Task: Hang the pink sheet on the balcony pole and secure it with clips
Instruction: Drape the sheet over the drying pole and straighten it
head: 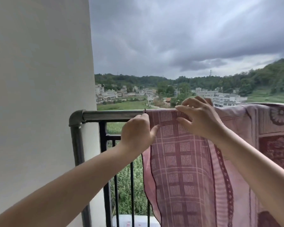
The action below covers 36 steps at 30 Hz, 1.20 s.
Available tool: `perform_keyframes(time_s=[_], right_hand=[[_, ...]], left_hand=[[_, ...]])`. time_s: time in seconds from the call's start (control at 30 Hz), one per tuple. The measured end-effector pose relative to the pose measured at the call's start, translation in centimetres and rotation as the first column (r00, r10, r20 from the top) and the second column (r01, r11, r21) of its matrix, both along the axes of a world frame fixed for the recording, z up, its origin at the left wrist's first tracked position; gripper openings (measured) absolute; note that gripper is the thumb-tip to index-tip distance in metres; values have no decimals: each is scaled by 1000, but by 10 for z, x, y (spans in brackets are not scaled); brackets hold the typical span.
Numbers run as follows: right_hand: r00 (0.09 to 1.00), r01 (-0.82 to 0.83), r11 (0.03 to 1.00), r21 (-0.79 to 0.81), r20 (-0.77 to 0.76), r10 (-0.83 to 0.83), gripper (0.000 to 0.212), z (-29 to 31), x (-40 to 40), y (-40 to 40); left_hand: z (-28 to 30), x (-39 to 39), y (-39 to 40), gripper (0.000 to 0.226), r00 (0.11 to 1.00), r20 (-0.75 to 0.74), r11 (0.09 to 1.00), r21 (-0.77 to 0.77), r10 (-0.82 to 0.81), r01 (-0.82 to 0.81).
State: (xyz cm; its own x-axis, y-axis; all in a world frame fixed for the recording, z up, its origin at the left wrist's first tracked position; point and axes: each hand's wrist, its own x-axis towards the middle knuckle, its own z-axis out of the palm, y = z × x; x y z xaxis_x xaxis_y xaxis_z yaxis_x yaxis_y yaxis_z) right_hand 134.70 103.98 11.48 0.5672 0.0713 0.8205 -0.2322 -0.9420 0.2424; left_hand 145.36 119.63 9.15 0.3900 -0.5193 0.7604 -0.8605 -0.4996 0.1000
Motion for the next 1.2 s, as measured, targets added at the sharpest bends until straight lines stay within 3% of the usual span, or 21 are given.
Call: perform_keyframes(time_s=[0.13,0.2,0.33,0.5,0.6,0.73,0.8,0.93,1.0,1.07,1.13,1.2], right_hand=[[990,117,989,93,74,-124,34,-11,-22,-10],[982,116,992,51,144,-122,22,-14,-25,-12],[977,56,996,75,203,-70,39,-9,-22,-6],[964,-1,989,149,264,-39,22,38,7,15],[964,-12,981,194,264,-41,29,76,43,31],[973,199,955,219,72,-219,25,105,104,60],[967,253,918,304,-46,-251,19,108,126,63],[898,218,869,444,-441,0,31,92,122,67],[885,70,895,441,-441,148,34,79,99,77],[889,-93,902,422,-373,266,31,64,74,86],[908,-120,938,324,-347,236,42,43,57,91],[951,-131,954,270,-239,198,48,23,55,84]], left_hand=[[-15,5,-4,23,999,-1,998,-47,34,-34],[-20,7,-5,19,994,-76,984,-168,-75,62],[-12,-5,2,15,965,-113,915,-361,-236,182],[35,22,45,8,986,137,907,-396,-100,147],[74,60,67,15,995,81,921,-390,51,-16],[115,114,72,22,946,-107,914,-242,307,-325],[123,124,69,24,907,-161,894,-175,388,-413],[112,113,64,21,873,-373,949,118,314,-291],[99,98,72,20,882,-378,958,157,281,-238],[84,79,88,22,940,-239,969,43,245,-242],[60,60,106,21,970,-96,967,-105,224,-234],[32,53,119,18,964,-148,954,-175,219,-243]])
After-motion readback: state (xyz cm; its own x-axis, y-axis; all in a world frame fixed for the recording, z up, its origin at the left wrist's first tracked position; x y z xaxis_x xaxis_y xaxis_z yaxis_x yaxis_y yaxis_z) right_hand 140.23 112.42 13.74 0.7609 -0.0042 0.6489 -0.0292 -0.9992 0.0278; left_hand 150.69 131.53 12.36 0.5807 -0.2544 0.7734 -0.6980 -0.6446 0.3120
